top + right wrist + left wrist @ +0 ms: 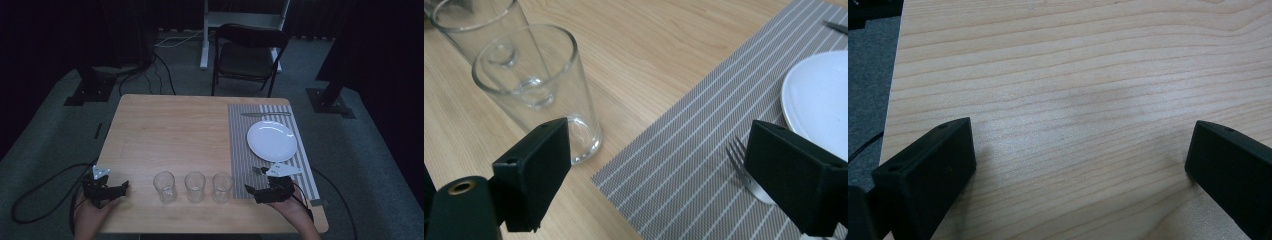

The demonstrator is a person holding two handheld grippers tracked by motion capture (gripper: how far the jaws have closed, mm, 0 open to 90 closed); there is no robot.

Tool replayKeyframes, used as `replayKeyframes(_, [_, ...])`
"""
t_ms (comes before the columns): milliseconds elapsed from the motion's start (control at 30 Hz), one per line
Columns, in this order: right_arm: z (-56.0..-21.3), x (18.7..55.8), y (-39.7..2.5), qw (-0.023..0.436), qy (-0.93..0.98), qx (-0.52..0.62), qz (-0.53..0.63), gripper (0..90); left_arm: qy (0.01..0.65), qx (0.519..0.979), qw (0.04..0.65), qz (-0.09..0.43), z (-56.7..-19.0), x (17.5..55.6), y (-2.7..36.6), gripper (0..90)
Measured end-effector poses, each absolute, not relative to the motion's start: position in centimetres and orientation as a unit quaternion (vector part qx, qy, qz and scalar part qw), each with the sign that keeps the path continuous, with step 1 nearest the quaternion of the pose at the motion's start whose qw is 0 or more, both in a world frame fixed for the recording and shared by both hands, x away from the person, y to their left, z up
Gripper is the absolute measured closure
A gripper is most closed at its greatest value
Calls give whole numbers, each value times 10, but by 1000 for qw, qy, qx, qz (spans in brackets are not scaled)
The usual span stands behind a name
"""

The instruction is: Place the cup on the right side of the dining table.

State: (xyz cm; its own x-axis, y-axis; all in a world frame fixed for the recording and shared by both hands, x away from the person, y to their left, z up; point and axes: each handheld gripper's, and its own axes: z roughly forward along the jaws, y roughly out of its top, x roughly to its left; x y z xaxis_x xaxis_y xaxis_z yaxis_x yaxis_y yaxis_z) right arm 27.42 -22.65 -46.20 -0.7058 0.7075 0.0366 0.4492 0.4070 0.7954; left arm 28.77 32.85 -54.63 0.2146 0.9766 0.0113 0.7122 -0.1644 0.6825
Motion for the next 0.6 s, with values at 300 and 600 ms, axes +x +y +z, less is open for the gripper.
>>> replayKeyframes(300, [-453, 278, -211, 153, 829, 331, 425, 112, 581, 727, 282, 234, -546, 288, 329, 2])
replayKeyframes(600, [-446, 282, -195, 144, 830, 312, 439, 112, 581, 727, 282, 234, -546, 288, 329, 2])
